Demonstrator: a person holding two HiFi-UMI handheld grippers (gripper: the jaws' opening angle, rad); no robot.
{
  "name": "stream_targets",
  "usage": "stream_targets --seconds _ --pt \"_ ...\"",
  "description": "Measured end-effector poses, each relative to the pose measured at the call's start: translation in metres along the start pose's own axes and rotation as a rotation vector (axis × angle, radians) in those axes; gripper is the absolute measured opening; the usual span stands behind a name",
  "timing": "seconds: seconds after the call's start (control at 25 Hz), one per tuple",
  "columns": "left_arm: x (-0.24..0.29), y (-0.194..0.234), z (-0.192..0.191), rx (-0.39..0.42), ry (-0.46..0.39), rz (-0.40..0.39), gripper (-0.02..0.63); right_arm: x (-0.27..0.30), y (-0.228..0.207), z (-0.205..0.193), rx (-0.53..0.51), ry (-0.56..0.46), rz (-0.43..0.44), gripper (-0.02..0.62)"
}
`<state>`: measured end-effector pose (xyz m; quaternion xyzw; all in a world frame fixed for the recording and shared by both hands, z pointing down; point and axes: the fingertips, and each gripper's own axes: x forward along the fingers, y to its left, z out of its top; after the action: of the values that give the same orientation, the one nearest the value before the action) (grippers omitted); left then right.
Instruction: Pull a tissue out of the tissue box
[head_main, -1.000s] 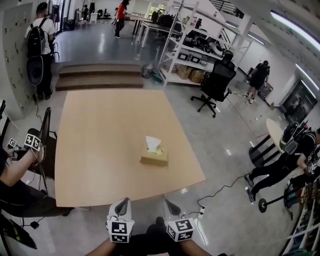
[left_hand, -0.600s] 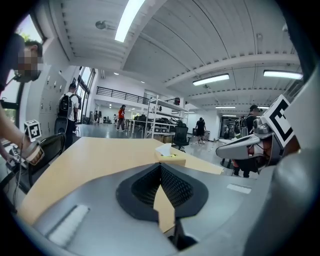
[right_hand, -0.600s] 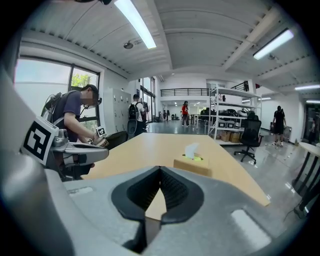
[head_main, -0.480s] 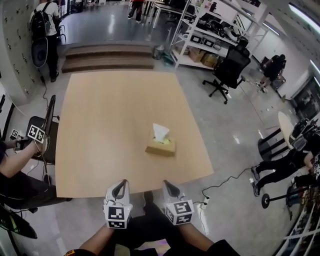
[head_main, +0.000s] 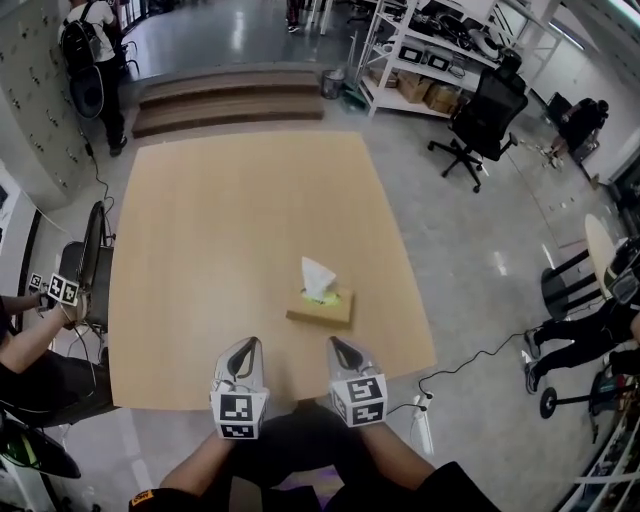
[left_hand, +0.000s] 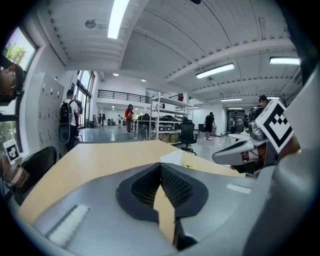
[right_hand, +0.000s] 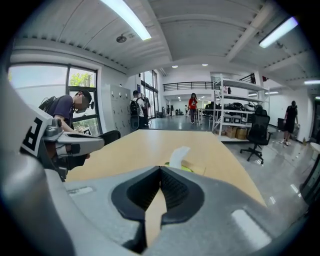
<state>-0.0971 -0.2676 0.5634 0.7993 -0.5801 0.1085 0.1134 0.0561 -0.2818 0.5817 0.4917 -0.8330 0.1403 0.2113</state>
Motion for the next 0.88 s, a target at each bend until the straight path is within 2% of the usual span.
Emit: stream_targets --seconds 0.36,0.6,0.88 --pt "0.076 -0.009 0.037 0.017 -0.003 0.036 0.018 0.065 -0.041 0.028 -0.037 0.059 0.103 0.09" --pt "0.105 -0.006 0.041 0.002 0.014 0.049 0.02 0.111 -0.052 0.021 -0.052 0.168 0.148 0.163" --pt "0.116 0.0 0.037 -0.024 0.045 0.062 0.028 0.146 -0.036 -0.002 -0.075 0.292 0.211 0.166"
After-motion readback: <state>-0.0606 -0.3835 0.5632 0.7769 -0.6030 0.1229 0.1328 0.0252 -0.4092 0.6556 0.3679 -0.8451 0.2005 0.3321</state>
